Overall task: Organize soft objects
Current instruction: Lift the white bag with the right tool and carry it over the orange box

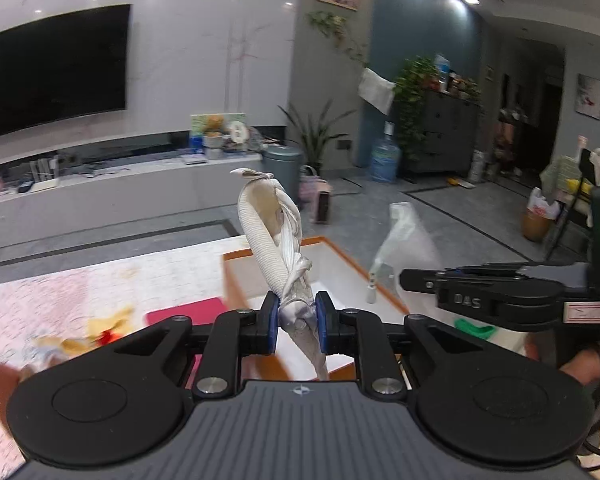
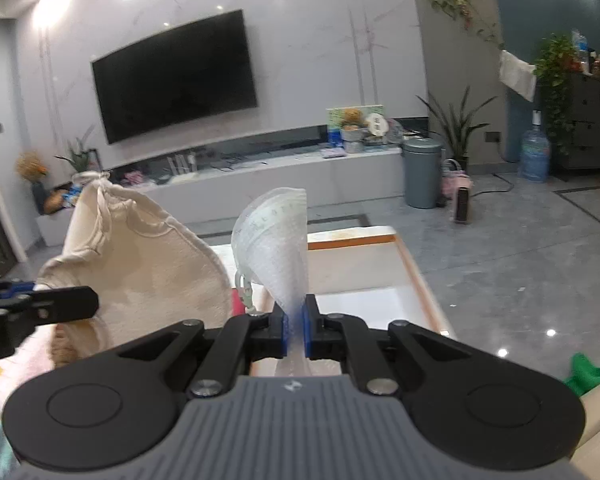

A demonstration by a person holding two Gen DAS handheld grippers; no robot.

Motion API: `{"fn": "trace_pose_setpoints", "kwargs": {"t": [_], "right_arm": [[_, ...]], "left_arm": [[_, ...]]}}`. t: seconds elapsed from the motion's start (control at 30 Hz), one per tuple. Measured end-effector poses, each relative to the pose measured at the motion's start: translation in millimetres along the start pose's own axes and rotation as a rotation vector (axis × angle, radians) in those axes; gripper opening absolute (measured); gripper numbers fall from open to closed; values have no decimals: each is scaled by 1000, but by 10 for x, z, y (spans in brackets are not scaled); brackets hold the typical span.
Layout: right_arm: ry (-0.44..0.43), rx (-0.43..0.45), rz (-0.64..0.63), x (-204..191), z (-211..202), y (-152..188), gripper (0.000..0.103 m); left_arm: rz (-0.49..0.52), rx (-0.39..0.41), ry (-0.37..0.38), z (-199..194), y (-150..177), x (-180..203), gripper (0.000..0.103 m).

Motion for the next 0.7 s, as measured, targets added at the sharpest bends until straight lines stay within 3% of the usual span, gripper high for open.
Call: {"fn": "trace_pose_setpoints", "kwargs": {"t": [0.1,0.3,0.47,0.7], "right_arm": [[33,-19,6,218,127,-113,6],[20,-57,79,596,423,-312,6],[-8,-147,116,751,865,-310,6],[5,-324,97,814,1617,-85,6]], "left_arm": [[15,-8,21,196,-147,101,21],[68,-27,20,560,-351,303,21],[109,-172,28,1060,-256,351,21],[220,-362,-48,1702,24,331,21]]}}
Point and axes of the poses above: each gripper's, at about its wrist camera, not at the fingertips, and z roughly the way its jaws point, x to its right, y to its underside, the point moved 9 cm from there along z, roughly the way its jaws point, and after that the axes turned 9 degrees about -x, right-handed, at the moved point
